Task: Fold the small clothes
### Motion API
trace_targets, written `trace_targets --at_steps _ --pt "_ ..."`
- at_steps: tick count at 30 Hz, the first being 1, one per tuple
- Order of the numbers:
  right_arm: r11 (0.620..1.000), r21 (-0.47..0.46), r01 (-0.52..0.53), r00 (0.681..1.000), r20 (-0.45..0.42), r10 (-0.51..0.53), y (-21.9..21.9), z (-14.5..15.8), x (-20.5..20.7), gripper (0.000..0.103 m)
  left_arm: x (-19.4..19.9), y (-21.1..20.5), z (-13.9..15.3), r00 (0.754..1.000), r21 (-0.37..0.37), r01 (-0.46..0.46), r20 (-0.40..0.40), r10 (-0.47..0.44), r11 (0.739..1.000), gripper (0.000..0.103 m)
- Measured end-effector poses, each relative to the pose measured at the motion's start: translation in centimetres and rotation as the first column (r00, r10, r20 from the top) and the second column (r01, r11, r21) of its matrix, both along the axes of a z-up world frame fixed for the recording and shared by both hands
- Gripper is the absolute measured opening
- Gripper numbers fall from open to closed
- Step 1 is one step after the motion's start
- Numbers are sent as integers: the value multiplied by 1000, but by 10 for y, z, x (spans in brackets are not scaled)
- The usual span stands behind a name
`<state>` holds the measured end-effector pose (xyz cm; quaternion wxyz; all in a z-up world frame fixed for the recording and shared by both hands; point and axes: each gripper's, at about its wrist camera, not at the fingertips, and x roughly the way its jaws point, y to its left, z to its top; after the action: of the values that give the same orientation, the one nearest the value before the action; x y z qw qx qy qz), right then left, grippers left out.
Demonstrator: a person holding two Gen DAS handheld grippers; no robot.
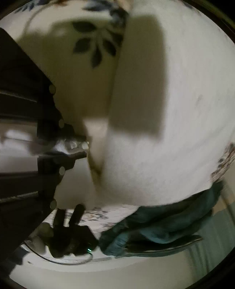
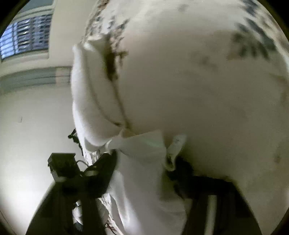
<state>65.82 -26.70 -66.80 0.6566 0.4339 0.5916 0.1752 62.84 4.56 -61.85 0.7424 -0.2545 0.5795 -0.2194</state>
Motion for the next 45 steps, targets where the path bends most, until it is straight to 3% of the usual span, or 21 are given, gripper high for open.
trace_targets --at_steps 1,4,14,20,23,24,25,26,27,32,37,39,42,43,45 --pt "1000 -8 -11 1000 1 11 2 1 0 12 -3 -2 4 1000 14 9 23 -10 1000 9" --pt "998 -59 -20 999 24 22 10 13 -3 5 -10 -1 15 998 23 10 56 -12 1000 8" --pt "998 -48 -38 988 148 44 15 83 -58 4 -49 12 84 989 -2 4 150 -4 1000 8" --pt "993 -55 -104 978 174 112 23 121 -141 4 -123 22 124 987 -32 8 158 -3 999 9" --pt "985 -63 -159 980 111 165 25 120 -194 11 -172 24 130 994 -37 28 104 -24 999 20" --pt "982 -62 -179 979 85 184 25 117 -209 16 -193 29 129 996 -32 23 81 -21 999 35" --pt "976 -68 -206 977 50 209 25 112 -227 36 -210 33 128 998 -27 15 60 -14 1000 53" --pt "967 -88 -239 971 -4 240 25 103 -249 53 -233 41 124 1000 -20 3 31 -2 1000 59" --pt "963 -93 -251 968 -33 249 23 99 -262 57 -248 47 120 1000 -12 -7 7 7 1000 62" --pt "972 -55 -228 965 -142 218 4 76 -320 59 -293 70 88 986 56 -104 -129 110 993 62" --pt "997 20 -69 991 -116 71 -5 67 -321 59 -280 58 83 986 43 -144 -83 147 989 62" --pt "999 26 -26 995 -91 28 -1 63 -313 59 -267 45 73 987 76 -140 -66 145 987 62" --pt "998 -40 -44 991 -127 39 15 43 -305 59 -255 30 35 986 176 -94 -116 116 980 62" --pt "993 -91 -75 984 -171 59 21 33 -306 59 -254 25 20 984 194 -74 -144 102 978 62" --pt "990 -87 -108 967 -239 84 26 15 -313 59 -257 24 10 980 201 -64 -172 99 977 62"
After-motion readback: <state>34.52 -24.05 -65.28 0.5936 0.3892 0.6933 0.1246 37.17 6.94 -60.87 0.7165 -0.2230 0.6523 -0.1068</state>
